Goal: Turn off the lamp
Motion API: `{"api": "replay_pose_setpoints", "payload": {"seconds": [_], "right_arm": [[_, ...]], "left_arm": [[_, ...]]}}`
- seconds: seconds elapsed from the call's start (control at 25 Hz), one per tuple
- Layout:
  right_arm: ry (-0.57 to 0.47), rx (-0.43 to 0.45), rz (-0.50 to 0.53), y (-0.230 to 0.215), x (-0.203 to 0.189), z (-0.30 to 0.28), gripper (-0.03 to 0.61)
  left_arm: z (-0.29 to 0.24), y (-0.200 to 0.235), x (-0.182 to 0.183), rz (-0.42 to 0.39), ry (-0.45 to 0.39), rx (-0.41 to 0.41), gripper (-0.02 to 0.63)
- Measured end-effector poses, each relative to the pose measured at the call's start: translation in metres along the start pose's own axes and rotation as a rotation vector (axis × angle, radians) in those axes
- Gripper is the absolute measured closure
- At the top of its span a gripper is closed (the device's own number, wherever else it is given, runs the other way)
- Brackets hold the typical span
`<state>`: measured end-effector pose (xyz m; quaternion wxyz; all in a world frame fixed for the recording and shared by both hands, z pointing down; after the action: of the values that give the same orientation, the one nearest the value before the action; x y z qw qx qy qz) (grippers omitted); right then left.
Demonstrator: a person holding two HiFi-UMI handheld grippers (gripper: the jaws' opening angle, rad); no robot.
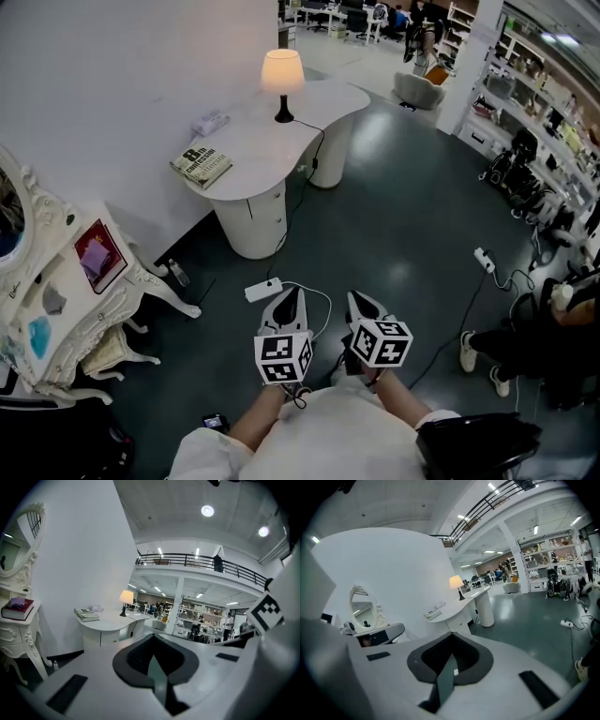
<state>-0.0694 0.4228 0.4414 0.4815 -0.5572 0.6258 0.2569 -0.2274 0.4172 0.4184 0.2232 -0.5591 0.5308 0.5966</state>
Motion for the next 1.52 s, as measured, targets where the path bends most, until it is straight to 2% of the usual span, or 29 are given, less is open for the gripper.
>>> {"api": "replay_pose_setpoints", "payload": {"seconds": [0.36,0.8,1.24,1.52], "right_arm": [[-0.005,0.024,-0.007,-0.037,0.021,-0.041,0.580],[0.018,0.063,0.029,-0.104,0.068,-0.095,0.580],[0.035,0.105,0.052,-0.168,0.106,-0.140,0.580],[0.038,0.138,0.084,-0.199,0.125,-0.161,0.580]], "left_arm": [[-0.049,0.004,0.003,-0.016,0.001,0.040,0.606],[-0.135,-0.015,0.018,-0.011,-0.010,0.088,0.606],[-0.217,-0.041,0.030,-0.014,-0.044,0.102,0.606],[-0.256,-0.053,0.031,-0.006,-0.063,0.124,0.606]]}}
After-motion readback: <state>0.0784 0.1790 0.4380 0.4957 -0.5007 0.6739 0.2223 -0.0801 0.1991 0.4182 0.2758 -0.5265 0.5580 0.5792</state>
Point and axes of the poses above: the fingertips, and each gripper's own axes: z backward along the fingers, y to its left, x out of its top, the point moved 5 cm from there along z, backward along the fingers, and after that the axes turned 9 degrees about z, right-handed, at the moved point
